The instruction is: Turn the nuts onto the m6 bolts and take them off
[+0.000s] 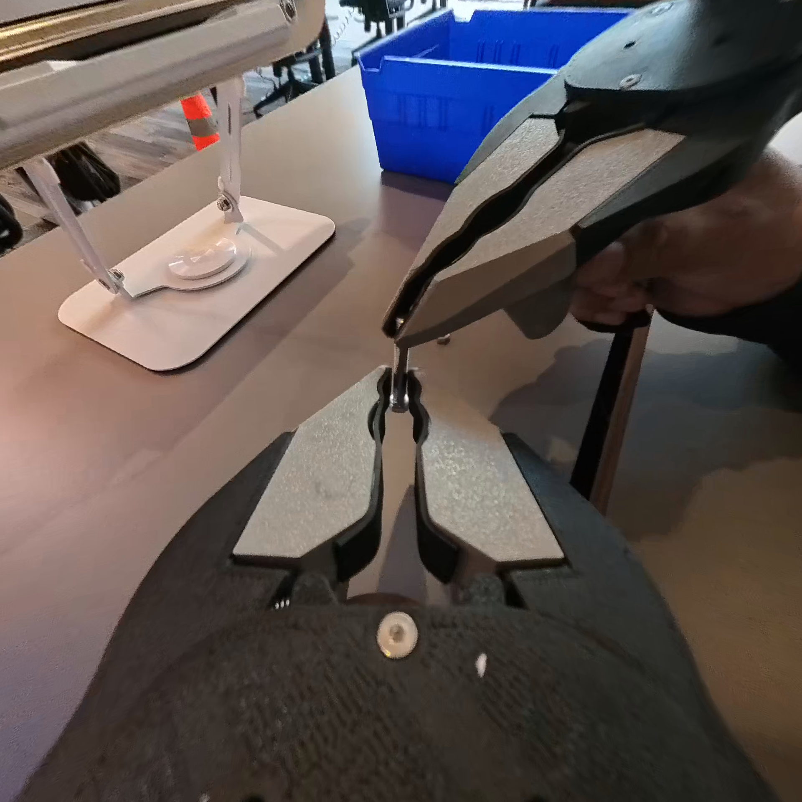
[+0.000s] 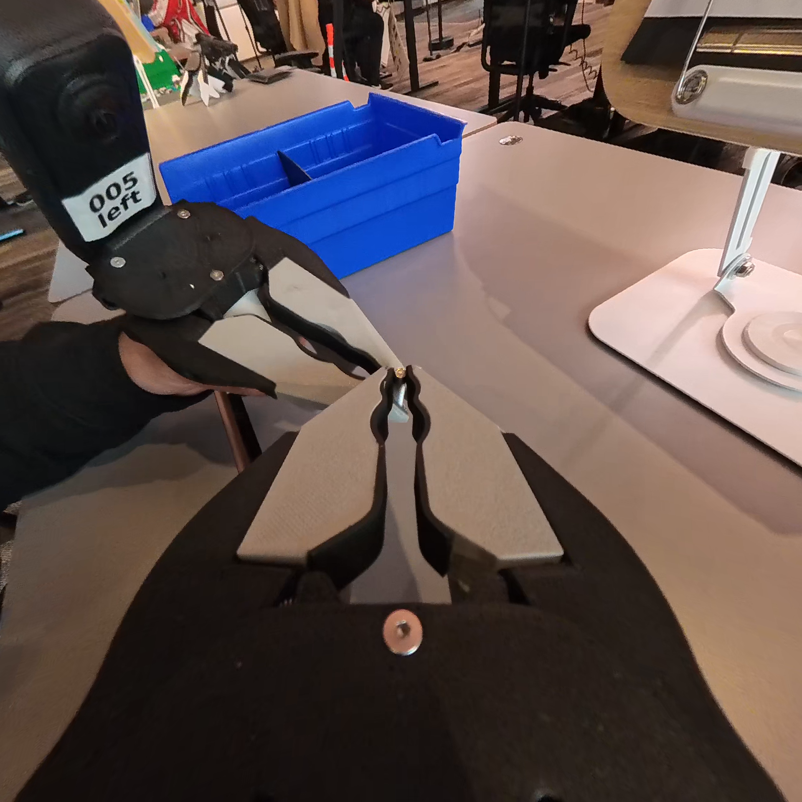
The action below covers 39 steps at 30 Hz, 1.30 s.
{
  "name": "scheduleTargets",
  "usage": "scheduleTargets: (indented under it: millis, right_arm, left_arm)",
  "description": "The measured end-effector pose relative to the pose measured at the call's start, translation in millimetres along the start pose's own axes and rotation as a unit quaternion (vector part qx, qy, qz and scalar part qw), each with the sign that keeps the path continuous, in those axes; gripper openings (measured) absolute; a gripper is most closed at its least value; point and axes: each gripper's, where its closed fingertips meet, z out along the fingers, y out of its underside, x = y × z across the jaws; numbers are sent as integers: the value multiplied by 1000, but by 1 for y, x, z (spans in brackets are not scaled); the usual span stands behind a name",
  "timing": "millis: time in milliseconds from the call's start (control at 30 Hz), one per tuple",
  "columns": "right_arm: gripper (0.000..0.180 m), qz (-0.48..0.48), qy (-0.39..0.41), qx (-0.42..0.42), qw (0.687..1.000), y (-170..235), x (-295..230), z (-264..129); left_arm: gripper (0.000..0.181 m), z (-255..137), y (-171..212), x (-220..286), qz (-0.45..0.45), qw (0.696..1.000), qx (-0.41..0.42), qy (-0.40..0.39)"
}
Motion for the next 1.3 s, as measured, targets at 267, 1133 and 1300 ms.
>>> scheduleTargets:
  millis: [267,1133,1300]
  right_arm:
    - [2,-13,7,-7,1000,3,-1,1]
    - [2,-117,75,-32,990,6,-8,7]
    - [2,-107,70,-32,991,7,-8,7]
  left_arm:
    - [8,6,9,3,10,1000,-24,1]
    - [2,8,12,2,9,1000,-25,3]
    - [2,9,13,3,2,1000,-23,8]
